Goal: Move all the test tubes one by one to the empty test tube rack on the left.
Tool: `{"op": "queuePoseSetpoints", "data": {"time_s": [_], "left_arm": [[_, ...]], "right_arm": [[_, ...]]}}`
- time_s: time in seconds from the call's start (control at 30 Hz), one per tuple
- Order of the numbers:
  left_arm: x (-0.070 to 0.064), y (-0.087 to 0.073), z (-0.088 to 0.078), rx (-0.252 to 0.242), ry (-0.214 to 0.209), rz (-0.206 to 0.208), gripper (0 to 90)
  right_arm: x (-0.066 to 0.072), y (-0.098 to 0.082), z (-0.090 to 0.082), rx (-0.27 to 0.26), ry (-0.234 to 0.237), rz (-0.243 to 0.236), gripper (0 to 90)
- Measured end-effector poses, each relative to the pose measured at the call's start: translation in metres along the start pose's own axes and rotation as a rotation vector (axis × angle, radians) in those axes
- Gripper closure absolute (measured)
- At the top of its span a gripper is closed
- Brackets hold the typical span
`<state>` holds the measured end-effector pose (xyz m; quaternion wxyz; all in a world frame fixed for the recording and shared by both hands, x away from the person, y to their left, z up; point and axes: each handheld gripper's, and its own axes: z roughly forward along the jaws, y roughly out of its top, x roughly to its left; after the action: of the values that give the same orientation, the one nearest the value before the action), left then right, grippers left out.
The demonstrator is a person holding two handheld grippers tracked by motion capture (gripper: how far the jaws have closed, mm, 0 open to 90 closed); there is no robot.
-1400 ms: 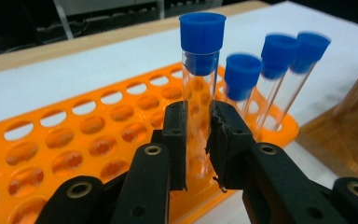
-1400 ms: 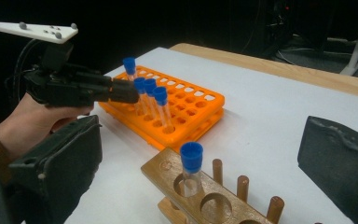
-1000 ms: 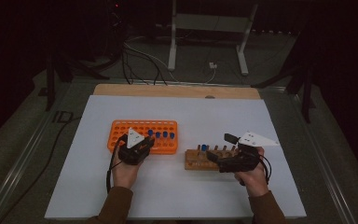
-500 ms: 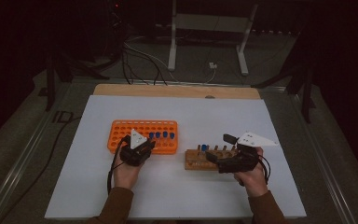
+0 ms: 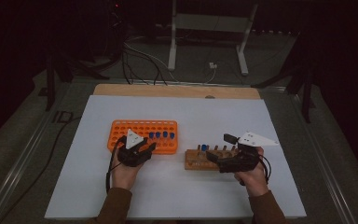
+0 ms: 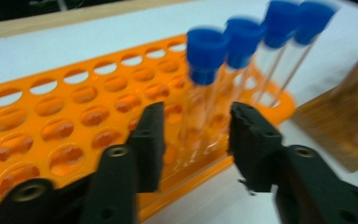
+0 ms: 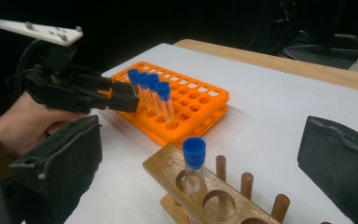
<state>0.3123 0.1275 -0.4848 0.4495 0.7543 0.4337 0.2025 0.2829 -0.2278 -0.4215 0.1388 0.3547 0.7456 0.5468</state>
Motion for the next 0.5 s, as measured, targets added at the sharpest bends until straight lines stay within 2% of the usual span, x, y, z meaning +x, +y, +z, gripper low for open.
{"op": "queuePoseSetpoints", "data": {"time_s": [0.07, 0.2, 0.37, 0.5], "left_arm": [[-0.001, 0.002, -0.005, -0.03, -0.022, -0.011, 45.1], [-0.005, 0.005, -0.015, -0.092, -0.056, -0.039, 24.8], [-0.012, 0.008, -0.022, -0.124, -0.09, -0.041, 2.0], [-0.018, 0.011, -0.025, -0.149, -0.121, -0.022, 0.3]], "right_arm": [[0.0, -0.001, 0.001, 0.002, 0.001, -0.004, 0.2], [-0.001, -0.002, 0.003, 0.007, 0.002, 0.0, 0.2], [-0.001, -0.003, 0.006, 0.008, 0.004, 0.002, 0.2], [0.0, -0.004, 0.01, 0.016, 0.006, 0.002, 0.2]]}}
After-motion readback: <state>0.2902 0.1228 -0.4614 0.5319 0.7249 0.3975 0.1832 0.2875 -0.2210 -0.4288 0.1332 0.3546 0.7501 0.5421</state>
